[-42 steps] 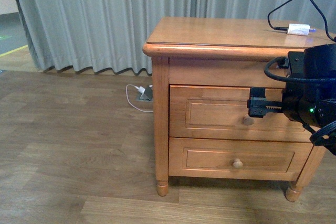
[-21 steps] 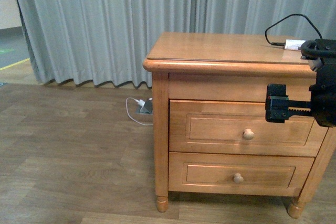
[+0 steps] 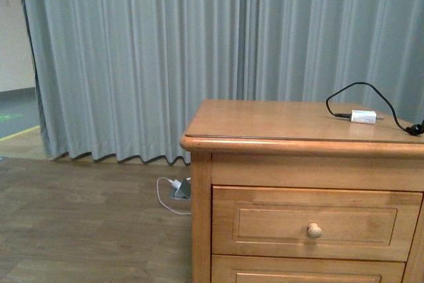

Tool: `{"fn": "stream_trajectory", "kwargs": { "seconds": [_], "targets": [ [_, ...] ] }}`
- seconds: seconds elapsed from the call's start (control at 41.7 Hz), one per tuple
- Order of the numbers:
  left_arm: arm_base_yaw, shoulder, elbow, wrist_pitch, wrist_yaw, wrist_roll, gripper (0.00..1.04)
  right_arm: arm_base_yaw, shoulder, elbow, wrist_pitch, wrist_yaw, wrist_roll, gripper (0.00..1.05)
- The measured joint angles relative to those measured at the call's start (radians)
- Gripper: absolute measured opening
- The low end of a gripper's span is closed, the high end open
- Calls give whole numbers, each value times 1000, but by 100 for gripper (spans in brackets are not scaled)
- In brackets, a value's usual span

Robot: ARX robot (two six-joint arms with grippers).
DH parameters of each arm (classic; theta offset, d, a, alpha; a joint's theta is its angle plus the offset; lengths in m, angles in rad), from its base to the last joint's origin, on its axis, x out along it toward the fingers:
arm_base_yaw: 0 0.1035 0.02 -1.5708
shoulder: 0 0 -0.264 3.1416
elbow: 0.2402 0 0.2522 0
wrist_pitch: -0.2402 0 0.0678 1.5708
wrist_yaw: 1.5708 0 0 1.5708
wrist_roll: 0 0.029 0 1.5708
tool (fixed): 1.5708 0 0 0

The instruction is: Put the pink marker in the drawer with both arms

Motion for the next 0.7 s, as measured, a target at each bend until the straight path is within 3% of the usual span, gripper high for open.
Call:
{"fn": "stream_trajectory", "kwargs": {
  "seconds": [0.192,0.24,0.312,0.408,0.504,0.695],
  "targets": [
    [0,0,0,0,0,0,99,3,-23,-2,-5,2,3,96],
    [0,0,0,0,0,0,99,6,-35,-51,97,42,-21,91],
    [0,0,0,0,0,0,99,3,-90,-178,326,57,-77,79],
    [0,0,0,0,0,0,99,-10,-174,-320,508,49,-115,59],
    [0,0,0,0,0,0,99,-66,-221,-410,544,-24,-127,43],
    [0,0,0,0,0,0,99,-95,-312,-563,589,-31,-135,2]
  ]
}}
